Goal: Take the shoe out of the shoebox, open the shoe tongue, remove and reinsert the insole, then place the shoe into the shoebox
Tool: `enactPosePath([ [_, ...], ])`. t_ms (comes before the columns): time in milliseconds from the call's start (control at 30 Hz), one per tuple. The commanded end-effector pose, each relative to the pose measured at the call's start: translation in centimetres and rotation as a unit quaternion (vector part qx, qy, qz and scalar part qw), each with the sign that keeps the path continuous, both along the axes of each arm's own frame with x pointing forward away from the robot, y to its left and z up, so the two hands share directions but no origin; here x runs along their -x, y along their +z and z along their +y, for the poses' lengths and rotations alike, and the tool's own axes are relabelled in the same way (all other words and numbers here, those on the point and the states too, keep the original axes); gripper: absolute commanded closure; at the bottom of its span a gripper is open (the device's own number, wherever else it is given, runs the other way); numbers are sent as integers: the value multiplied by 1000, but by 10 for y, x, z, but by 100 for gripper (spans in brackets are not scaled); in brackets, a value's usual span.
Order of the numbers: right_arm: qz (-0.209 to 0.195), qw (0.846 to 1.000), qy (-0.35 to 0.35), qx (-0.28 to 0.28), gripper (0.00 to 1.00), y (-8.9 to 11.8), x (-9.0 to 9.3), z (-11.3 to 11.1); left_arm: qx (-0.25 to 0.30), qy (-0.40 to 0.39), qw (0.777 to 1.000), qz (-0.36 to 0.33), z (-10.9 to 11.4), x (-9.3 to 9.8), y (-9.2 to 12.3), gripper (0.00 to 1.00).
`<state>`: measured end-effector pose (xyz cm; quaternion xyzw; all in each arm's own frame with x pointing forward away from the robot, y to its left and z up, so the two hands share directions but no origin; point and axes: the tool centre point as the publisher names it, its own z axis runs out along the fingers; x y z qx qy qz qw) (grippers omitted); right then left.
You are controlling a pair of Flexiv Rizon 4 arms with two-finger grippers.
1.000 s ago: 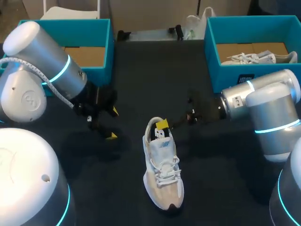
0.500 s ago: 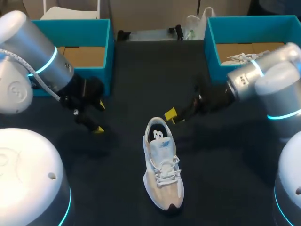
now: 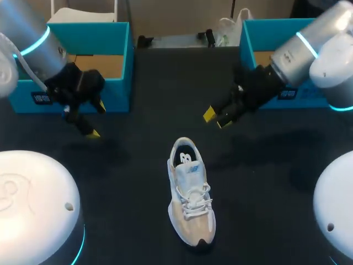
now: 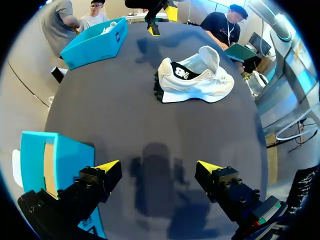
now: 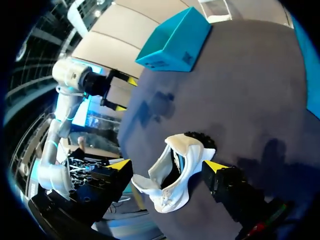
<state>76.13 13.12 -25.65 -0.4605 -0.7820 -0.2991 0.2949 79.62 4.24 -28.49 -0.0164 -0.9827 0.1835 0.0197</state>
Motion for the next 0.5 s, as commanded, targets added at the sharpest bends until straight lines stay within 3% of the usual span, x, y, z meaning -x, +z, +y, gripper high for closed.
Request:
enactPosePath([
  [33, -11, 998, -6, 67, 14, 16, 2, 0, 0, -3, 1000, 4, 20, -10, 21, 0],
  [267, -24, 992, -38, 120, 43, 28, 2, 8, 2, -19, 1000, 3, 46, -35, 46, 0],
  [367, -34, 988, -59, 136, 66, 33, 5, 15, 12, -36, 999, 5, 58, -48, 57, 0],
  [433, -42, 985, -73, 151, 95, 34, 8, 22, 7, -52, 999, 3, 66, -55, 63, 0],
  [500, -53, 982, -83, 162, 100, 35, 14, 34, 1, -74, 997, 3, 76, -64, 71, 0],
])
